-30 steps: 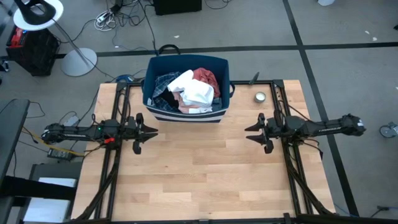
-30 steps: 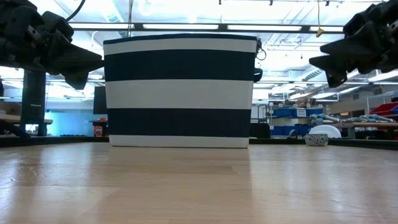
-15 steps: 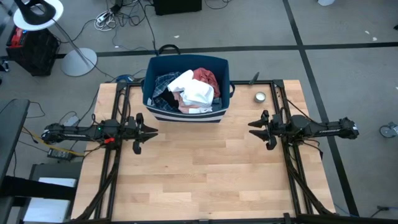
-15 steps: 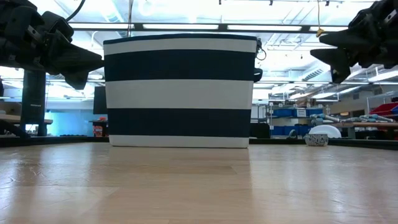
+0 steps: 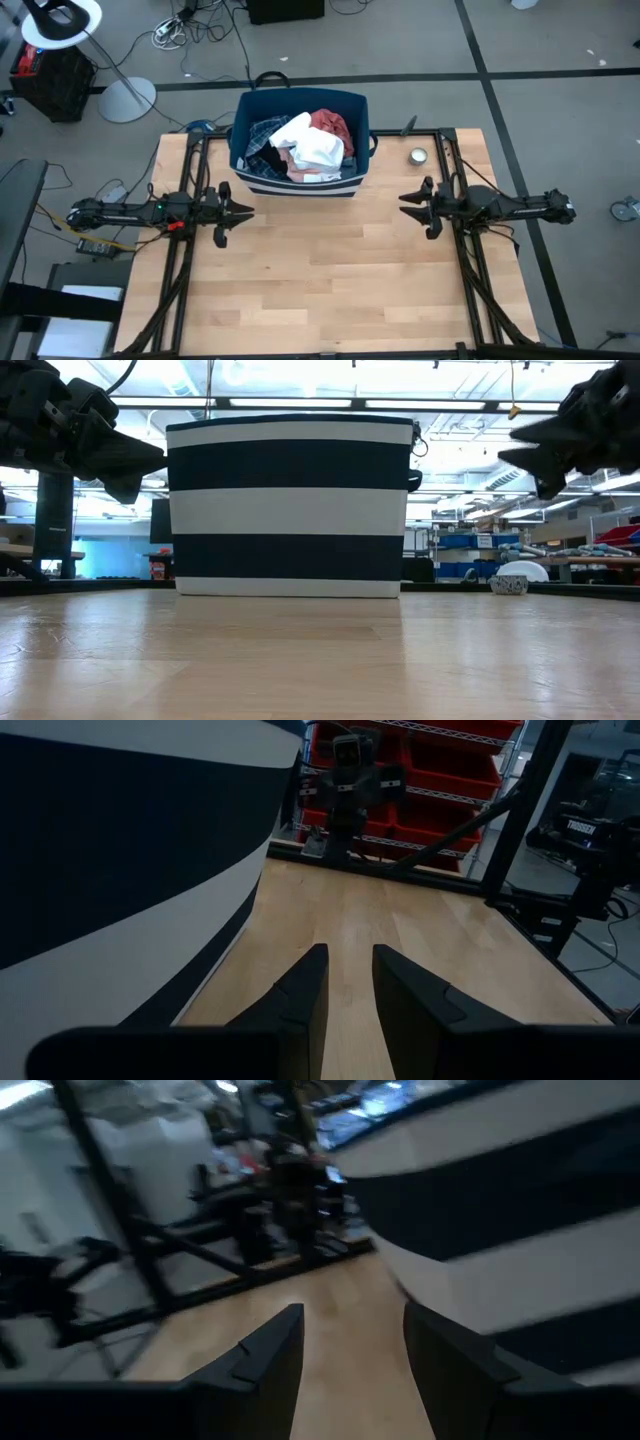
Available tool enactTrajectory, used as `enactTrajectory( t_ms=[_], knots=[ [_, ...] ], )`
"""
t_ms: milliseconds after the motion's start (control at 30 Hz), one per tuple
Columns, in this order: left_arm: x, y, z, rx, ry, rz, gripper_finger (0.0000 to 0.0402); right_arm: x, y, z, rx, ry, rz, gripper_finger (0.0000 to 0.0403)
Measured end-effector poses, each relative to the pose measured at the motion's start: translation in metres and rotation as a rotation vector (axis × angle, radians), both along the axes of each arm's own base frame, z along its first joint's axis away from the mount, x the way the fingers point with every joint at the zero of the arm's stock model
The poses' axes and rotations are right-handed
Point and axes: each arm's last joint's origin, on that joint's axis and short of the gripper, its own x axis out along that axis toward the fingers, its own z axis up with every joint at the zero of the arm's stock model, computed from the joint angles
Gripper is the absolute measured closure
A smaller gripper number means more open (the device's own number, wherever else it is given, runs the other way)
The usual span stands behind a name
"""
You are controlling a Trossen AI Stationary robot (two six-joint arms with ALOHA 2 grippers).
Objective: Sort clothes
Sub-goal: Return to Home Position
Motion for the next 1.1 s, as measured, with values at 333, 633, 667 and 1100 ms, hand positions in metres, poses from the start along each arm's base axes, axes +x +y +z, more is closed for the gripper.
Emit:
enactTrajectory(
  t_ms=[333,633,667,1100],
  knots=[
    [0.0,0.0,-0.0001,0.0,0.001,0.0,0.0314,-0.0001,-0.0033,-0.0015,-0.174,0.051,-0.124,0.0226],
    [0.0,0.0,-0.0001,0.0,0.001,0.0,0.0314,-0.0011,-0.0071,-0.0007,-0.193,0.063,-0.248,0.0226],
    [0.0,0.0,-0.0001,0.0,0.001,0.0,0.0314,-0.0014,-0.0078,-0.0006,-0.19,0.064,-0.273,0.0226],
    [0.0,0.0,-0.0001,0.0,0.001,0.0,0.0314,-0.0027,-0.01,0.0041,-0.181,0.027,-0.361,0.0227]
  ],
)
